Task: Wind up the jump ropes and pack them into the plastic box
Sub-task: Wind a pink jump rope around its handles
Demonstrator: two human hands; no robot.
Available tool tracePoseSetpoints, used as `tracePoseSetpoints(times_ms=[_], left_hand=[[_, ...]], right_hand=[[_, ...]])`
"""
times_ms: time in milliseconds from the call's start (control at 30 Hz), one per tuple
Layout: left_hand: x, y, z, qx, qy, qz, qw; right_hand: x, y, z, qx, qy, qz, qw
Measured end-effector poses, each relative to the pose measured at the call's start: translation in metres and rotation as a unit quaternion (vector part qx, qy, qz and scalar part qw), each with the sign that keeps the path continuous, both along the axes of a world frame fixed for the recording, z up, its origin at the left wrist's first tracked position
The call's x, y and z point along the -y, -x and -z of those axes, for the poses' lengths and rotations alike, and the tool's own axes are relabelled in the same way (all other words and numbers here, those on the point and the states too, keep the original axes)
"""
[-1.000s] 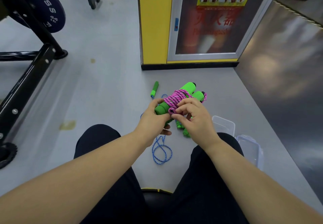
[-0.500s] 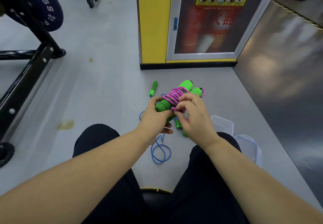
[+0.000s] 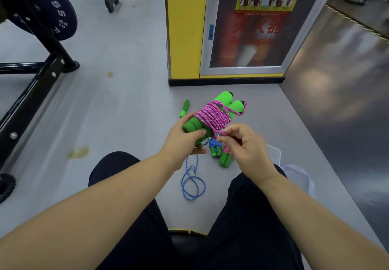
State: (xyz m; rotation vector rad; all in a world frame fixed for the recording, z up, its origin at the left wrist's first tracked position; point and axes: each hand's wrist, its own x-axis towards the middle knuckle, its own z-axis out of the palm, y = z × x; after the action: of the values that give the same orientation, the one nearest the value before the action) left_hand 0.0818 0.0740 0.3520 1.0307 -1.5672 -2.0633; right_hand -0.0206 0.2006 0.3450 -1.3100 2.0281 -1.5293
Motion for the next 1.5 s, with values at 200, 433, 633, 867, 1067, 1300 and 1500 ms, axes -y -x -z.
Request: tracePoseSetpoints(times_ms=[200, 433, 633, 867, 1067, 1300, 1500], left_hand=[[-0.01, 0.005, -0.01, -0.005, 0.105, 0.031, 0.994], [-0.015, 0.007, -0.01, -0.023, 0.087, -0.012, 0.996], [-0.018, 0.007, -0.01, -0.039, 0.06, -0.022, 0.997], [-0.018, 0.008, -0.009, -0.018, 0.083, -0.021, 0.996], [-0.018, 0.01, -0.002, 0.018, 0.127, -0.047, 0.991], [-0.014, 0.015, 0.001, 0.071, 0.183, -0.061, 0.979], [-0.013, 0.019, -0.002, 0.074, 0.187, -0.058, 0.978]], right_hand=[[0.021, 0.007, -0.011, 0.079, 0.043, 0.127, 0.988], [0.033, 0.003, 0.006, -0.194, 0.082, 0.149, 0.966], [0.035, 0.001, 0.014, -0.269, 0.071, 0.124, 0.952], [0.041, 0.005, 0.007, -0.316, 0.044, 0.118, 0.94], [0.05, 0.002, -0.001, -0.267, 0.007, 0.151, 0.952], [0.05, -0.002, -0.006, -0.148, -0.042, 0.154, 0.976], [0.049, 0.002, -0.011, 0.011, -0.065, 0.127, 0.99]])
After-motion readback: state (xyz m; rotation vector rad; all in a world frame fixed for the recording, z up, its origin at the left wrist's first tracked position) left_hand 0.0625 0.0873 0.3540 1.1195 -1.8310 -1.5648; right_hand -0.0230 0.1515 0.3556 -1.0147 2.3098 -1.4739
